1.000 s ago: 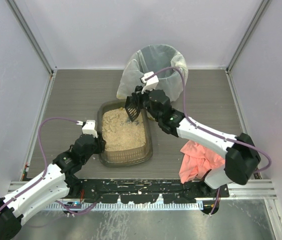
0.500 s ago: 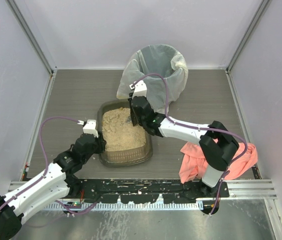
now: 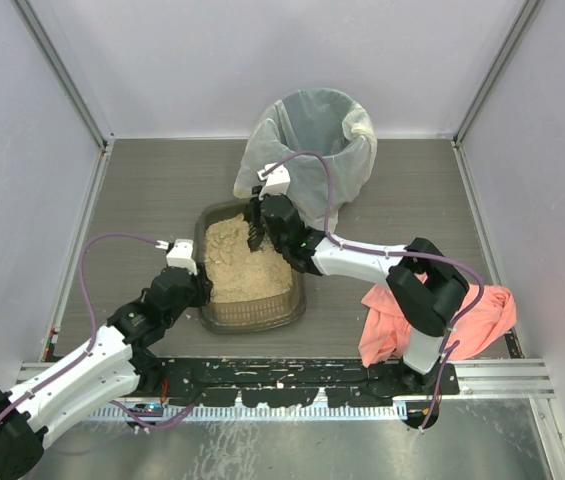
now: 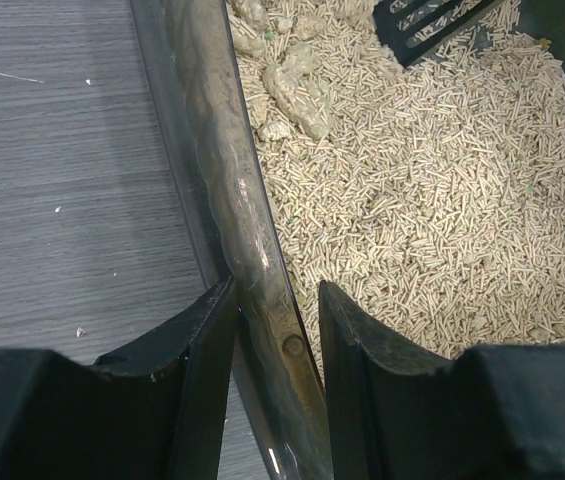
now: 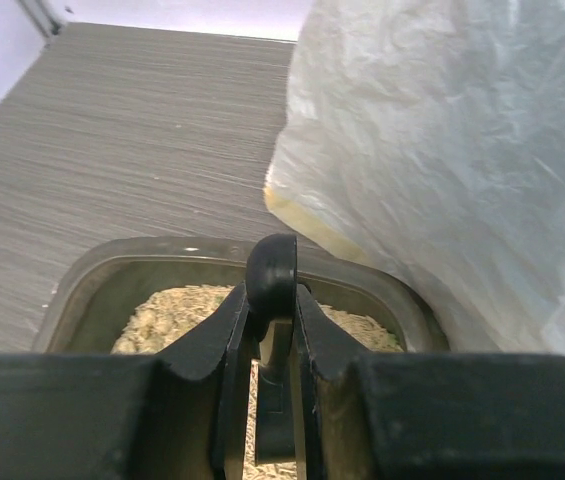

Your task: Clean the litter box

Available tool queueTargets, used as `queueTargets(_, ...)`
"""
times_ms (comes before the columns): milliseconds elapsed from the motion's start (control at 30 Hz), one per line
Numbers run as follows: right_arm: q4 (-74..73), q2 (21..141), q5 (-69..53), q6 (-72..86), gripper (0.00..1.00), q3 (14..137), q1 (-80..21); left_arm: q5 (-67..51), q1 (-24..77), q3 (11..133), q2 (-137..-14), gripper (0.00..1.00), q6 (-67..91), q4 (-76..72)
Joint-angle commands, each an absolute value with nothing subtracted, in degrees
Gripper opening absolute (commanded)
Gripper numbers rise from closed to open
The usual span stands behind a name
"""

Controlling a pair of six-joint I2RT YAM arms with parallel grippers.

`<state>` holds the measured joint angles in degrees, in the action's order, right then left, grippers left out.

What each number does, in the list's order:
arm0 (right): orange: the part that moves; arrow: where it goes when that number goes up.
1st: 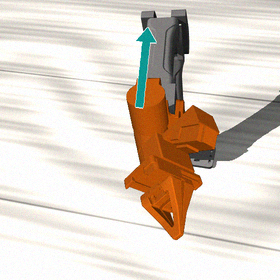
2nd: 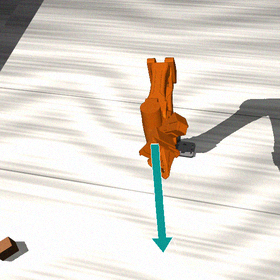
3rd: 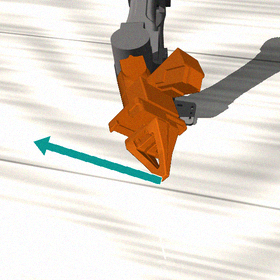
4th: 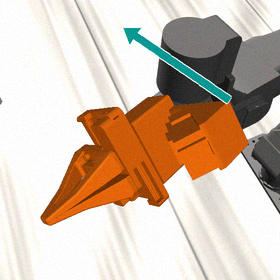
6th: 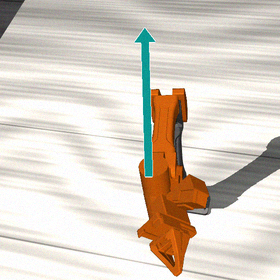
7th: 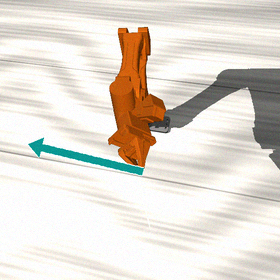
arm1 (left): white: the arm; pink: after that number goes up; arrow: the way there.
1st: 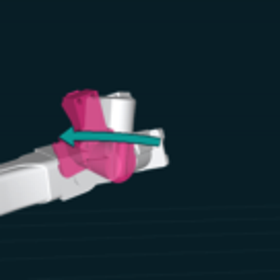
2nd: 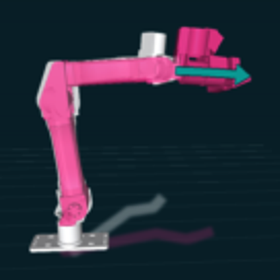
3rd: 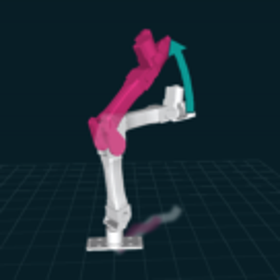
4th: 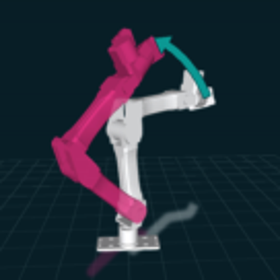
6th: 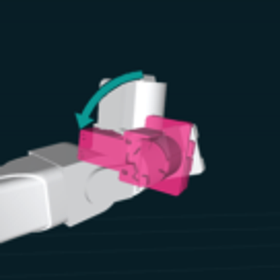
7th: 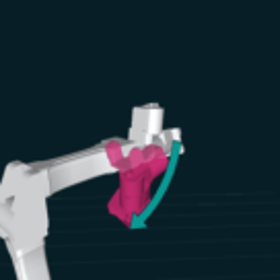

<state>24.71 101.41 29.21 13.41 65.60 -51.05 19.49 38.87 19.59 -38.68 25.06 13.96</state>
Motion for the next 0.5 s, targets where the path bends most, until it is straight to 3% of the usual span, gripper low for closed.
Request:
queueTargets(0, 33.04, 100.31, 21.73, 15.96, 0.01, 64.68, -51.31, 19.1, 38.96, 22.06, -38.72, 0.39, 24.61, 10.81)
queueTargets(300, 34.54, 99.23, 17.49, 16.44, 0.01, 62.38, -50.88, 19.05, 39.0, 22.05, -38.85, 0.39, 24.61, 10.81)
queueTargets(467, 34.36, 97.55, 16.75, 25.42, 0.01, 59.07, -48.02, 19.05, 38.94, 22.14, -38.94, 0.39, 24.55, 10.81)
